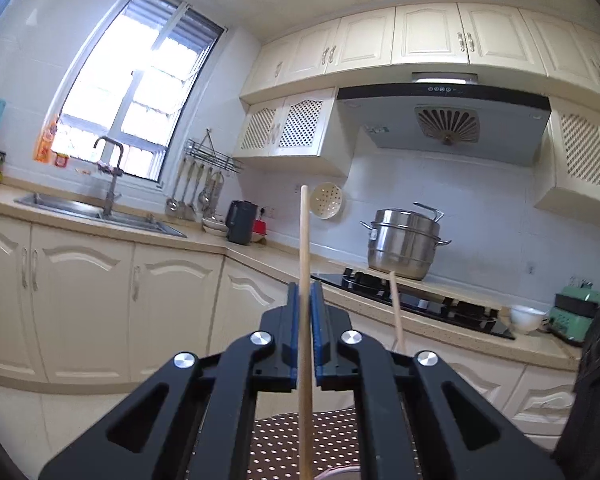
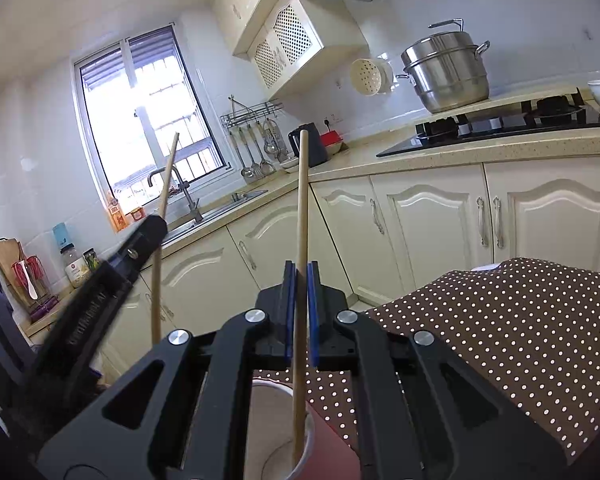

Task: Organize utensils
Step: 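Lower the chopsticks into the pink cup and open both tools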

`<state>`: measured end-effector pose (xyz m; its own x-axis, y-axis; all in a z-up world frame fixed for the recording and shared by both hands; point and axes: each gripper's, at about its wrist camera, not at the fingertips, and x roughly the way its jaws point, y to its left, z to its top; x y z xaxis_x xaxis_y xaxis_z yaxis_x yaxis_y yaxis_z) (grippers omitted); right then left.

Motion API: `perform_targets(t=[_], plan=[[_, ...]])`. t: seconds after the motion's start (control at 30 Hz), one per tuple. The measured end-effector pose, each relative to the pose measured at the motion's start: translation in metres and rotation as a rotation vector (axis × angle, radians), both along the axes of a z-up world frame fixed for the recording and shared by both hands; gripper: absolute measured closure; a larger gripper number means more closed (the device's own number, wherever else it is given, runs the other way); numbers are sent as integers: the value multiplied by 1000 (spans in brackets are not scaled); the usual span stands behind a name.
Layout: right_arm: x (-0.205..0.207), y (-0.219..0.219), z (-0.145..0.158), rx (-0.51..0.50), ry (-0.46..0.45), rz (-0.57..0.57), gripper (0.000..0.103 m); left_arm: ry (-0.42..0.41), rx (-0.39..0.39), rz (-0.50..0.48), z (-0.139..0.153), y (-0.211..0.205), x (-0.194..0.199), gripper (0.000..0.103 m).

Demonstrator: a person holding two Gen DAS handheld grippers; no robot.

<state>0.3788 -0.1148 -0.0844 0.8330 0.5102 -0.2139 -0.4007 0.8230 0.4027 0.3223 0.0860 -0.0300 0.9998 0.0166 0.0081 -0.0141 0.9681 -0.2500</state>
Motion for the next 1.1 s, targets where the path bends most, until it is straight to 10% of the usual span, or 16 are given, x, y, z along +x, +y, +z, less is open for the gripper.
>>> perform_targets(t=[1.1], plan=[[-3,-3,1,7,16,20,97,-1,55,-74,-1,-17,-2,97]])
